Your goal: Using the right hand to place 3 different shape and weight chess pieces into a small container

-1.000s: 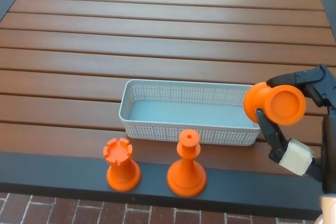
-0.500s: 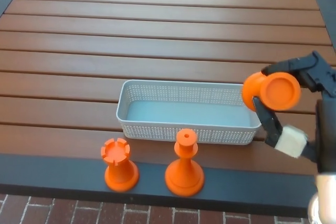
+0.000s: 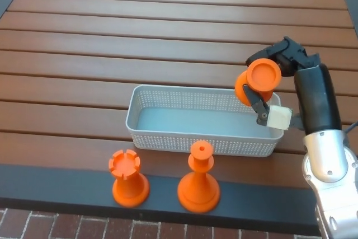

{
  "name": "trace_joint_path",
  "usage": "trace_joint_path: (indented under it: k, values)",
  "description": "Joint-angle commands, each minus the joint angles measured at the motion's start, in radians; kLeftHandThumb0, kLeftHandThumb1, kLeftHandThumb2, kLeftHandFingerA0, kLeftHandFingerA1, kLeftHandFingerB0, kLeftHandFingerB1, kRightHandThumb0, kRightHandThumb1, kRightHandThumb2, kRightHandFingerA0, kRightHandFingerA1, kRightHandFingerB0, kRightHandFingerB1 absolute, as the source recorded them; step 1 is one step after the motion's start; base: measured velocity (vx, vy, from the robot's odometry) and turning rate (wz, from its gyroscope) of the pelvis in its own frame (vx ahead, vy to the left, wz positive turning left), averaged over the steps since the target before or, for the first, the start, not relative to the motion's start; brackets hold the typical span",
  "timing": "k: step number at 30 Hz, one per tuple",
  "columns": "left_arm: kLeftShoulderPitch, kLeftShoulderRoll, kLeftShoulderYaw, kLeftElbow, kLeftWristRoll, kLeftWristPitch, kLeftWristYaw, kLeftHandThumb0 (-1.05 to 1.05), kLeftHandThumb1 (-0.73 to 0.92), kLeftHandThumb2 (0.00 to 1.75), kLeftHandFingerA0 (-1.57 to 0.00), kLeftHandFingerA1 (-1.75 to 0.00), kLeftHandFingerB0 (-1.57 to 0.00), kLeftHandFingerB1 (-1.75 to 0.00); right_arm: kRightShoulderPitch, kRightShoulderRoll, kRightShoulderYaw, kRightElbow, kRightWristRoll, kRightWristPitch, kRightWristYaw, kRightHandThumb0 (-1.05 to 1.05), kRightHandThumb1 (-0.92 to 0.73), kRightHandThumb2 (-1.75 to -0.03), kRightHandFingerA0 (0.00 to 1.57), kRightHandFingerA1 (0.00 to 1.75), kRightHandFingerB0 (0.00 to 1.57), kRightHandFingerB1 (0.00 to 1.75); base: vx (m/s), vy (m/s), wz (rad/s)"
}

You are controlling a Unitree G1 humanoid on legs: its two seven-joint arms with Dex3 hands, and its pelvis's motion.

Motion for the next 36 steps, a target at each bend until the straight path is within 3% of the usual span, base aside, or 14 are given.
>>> trace_joint_path:
  k: [1, 4, 6, 9, 16, 17, 22, 27, 28, 30, 31, 35, 36]
  values:
    - [0.051, -0.014, -0.032, -0.09, -0.006, -0.024, -0.042, -0.07, 0.57, 1.07, -1.06, -1.34, -0.94, -1.06, -0.065, -0.036, -0.01, 0.074, 0.026, -0.026, 0.016, -0.18, -0.59, -1.07, 0.85, 1.72, 0.73, 1.51, 0.0, 0.0, 0.0]
    - [0.061, -0.018, -0.045, -0.095, -0.003, -0.04, -0.056, -0.09, 0.56, 1.08, -1.08, -1.31, -0.95, -1.04, -0.085, -0.037, -0.005, 0.094, 0.033, -0.035, 0.014, -0.15, -0.56, -1.1, 0.85, 1.7, 0.75, 1.49, 0.0, 0.0, 0.0]
    - [0.066, -0.023, -0.053, -0.103, -0.003, -0.039, -0.061, -0.09, 0.56, 1.07, -1.08, -1.32, -0.94, -1.03, -0.091, -0.036, 0.002, 0.095, 0.031, -0.026, 0.014, -0.11, -0.51, -1.03, 0.88, 1.7, 0.77, 1.49, 0.0, 0.0, 0.0]
    - [0.073, -0.029, -0.064, -0.117, 0.004, -0.044, -0.054, -0.09, 0.58, 1.04, -1.05, -1.34, -0.93, -1.03, -0.08, -0.034, 0.008, 0.091, 0.031, -0.021, 0.012, -0.18, -0.58, -1.06, 0.87, 1.66, 0.77, 1.46, 0.0, 0.0, 0.0]
    - [0.058, -0.015, -0.066, -0.08, 0.014, -0.048, -0.031, -0.09, 0.58, 1.03, -1.06, -1.35, -0.94, -1.03, -0.03, -0.029, 0.016, 0.062, 0.035, -0.008, 0.014, -0.2, -0.56, -1.09, 0.86, 1.69, 0.76, 1.48, 0.0, 0.0, 0.0]
    - [0.053, -0.014, -0.062, -0.068, 0.008, -0.05, -0.039, -0.08, 0.58, 1.04, -1.06, -1.35, -0.94, -1.04, -0.026, -0.03, 0.018, 0.061, 0.031, -0.004, 0.013, -0.11, -0.55, -1.08, 0.9, 1.71, 0.76, 1.48, 0.0, 0.0, 0.0]
    - [0.05, -0.013, -0.053, -0.052, -0.008, -0.06, -0.063, -0.07, 0.56, 1.09, -1.07, -1.36, -0.94, -1.04, -0.001, -0.019, 0.007, 0.06, 0.025, 0.046, -0.006, -0.19, -0.61, -1.01, 0.84, 1.7, 0.75, 1.49, 0.0, 0.0, 0.0]
    - [0.052, -0.005, -0.055, -0.038, 0.011, -0.062, -0.042, -0.09, 0.56, 1.07, -1.09, -1.32, -0.94, -1.03, 0.053, -0.016, -0.014, 0.067, 0.038, 0.052, -0.017, -0.15, -0.55, -1.13, 0.84, 1.68, 0.77, 1.47, 0.0, 0.0, 0.0]
    - [0.051, -0.003, -0.055, -0.039, 0.012, -0.063, -0.039, -0.09, 0.57, 1.06, -1.09, -1.34, -0.94, -1.05, 0.06, -0.024, -0.011, 0.071, 0.031, 0.054, -0.012, -0.17, -0.58, -1.04, 0.85, 1.65, 0.83, 1.27, 0.0, 0.0, 0.0]
    - [0.05, -0.003, -0.055, -0.038, 0.015, -0.065, -0.035, -0.09, 0.57, 1.06, -1.09, -1.34, -0.94, -1.05, 0.07, -0.035, -0.006, 0.076, 0.024, 0.055, -0.005, -0.17, -0.58, -1.04, 0.85, 1.65, 0.83, 1.27, 0.0, 0.0, 0.0]
    - [0.049, -0.004, -0.053, -0.036, 0.012, -0.071, -0.04, -0.08, 0.57, 1.07, -1.08, -1.35, -0.94, -1.04, 0.08, -0.048, 0.008, 0.086, 0.004, 0.051, -0.009, -0.2, -0.6, -1.0, 0.87, 1.64, 0.89, 1.08, 0.0, 0.0, 0.0]
    - [0.048, -0.009, -0.048, -0.04, -0.002, -0.061, -0.055, -0.09, 0.57, 1.07, -1.07, -1.34, -0.94, -1.03, 0.086, -0.05, 0.026, 0.103, -0.019, 0.07, -0.028, -0.23, -0.66, -0.9, 0.88, 1.62, 0.91, 0.96, 0.0, 0.0, 0.0]
    - [0.058, -0.013, -0.052, -0.06, 0.001, -0.054, -0.05, -0.07, 0.54, 1.14, -1.08, -1.36, -0.93, -1.05, 0.088, -0.053, 0.034, 0.112, -0.029, 0.065, -0.036, -0.24, -0.7, -0.78, 0.87, 1.57, 0.88, 0.78, 0.0, 0.0, 0.0]
